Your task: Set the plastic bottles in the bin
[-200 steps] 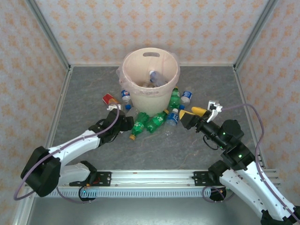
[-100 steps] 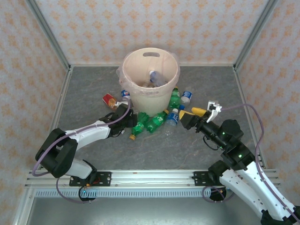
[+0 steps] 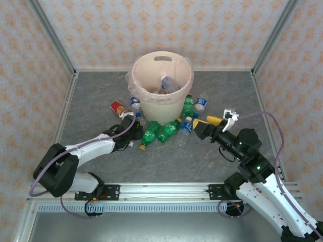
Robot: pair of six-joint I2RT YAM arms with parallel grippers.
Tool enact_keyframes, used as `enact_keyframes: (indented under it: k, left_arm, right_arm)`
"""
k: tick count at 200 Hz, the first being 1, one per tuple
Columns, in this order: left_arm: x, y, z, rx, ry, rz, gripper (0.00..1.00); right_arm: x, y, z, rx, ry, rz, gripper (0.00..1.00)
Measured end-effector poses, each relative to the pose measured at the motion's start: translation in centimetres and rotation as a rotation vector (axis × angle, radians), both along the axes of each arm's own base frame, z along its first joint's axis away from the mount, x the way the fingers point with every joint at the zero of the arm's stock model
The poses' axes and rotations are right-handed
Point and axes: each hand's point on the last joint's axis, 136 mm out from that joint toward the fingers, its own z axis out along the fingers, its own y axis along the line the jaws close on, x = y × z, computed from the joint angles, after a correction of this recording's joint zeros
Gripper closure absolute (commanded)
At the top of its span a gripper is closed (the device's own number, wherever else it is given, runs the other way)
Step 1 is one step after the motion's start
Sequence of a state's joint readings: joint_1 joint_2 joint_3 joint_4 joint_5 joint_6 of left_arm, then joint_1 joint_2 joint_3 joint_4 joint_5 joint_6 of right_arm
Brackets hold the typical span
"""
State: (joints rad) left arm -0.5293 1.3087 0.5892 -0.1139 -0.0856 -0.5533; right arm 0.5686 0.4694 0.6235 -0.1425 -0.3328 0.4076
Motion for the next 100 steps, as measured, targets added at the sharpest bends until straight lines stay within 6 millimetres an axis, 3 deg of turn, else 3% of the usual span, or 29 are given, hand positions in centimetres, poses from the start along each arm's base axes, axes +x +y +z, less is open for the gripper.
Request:
enact_keyframes:
  k: [62, 100]
  left_arm:
    - [-4.5, 2.2, 0.7, -0.127, 0.005, 0.12, 0.29]
    - [-4.5, 2.2, 2.1, -0.139, 0.001, 0.128, 0.21]
  right_arm:
    - [0.0, 0.0, 0.0, 0.002, -0.001, 0.0, 0.0]
    - [0.0, 0.0, -0.3, 0.0, 0.002, 0.0, 0.0]
